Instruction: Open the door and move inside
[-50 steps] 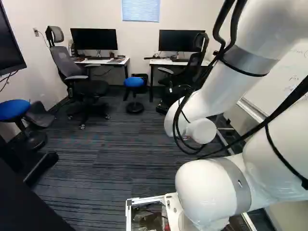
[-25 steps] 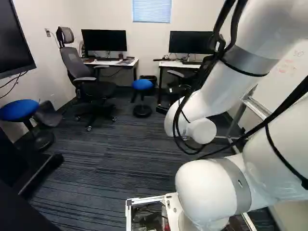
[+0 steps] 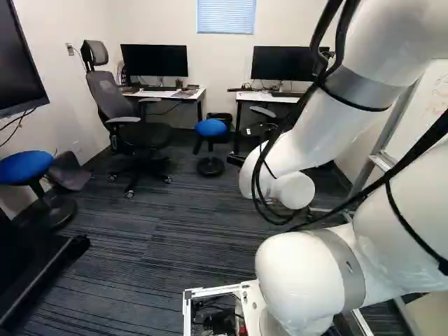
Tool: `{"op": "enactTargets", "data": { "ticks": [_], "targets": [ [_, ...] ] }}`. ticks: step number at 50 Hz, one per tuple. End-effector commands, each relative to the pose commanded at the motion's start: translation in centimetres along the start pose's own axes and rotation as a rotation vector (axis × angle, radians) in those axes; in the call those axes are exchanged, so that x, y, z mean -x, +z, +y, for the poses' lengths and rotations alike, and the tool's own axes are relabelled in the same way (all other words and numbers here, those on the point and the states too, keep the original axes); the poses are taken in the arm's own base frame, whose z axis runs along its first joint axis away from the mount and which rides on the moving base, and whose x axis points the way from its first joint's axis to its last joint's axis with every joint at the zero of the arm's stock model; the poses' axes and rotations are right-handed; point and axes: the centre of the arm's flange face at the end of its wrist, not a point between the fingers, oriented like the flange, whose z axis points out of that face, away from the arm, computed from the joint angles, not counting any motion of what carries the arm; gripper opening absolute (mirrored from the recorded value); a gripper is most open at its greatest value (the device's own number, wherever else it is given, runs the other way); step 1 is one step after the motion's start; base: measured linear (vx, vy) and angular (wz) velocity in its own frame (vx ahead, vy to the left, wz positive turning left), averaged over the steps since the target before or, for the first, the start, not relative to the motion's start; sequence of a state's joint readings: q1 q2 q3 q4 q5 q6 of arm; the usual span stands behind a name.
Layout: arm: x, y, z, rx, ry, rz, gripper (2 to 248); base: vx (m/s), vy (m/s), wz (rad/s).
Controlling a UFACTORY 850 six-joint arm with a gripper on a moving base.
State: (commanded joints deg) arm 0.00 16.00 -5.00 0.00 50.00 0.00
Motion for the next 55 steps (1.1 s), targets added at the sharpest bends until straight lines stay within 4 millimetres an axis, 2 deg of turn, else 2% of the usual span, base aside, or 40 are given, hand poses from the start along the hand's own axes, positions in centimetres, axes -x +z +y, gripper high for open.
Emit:
{"op": "enactTargets", "data": {
  "ticks": [22,55],
  "targets": [
    [-0.07,0.13,0.00,0.000,0.000,-0.001,247,0.175,0.009,-0.013],
    [-0.10,0.20,0.00,0.000,0.000,-0.001,247,0.002,0.001,0.002]
  ]
}}
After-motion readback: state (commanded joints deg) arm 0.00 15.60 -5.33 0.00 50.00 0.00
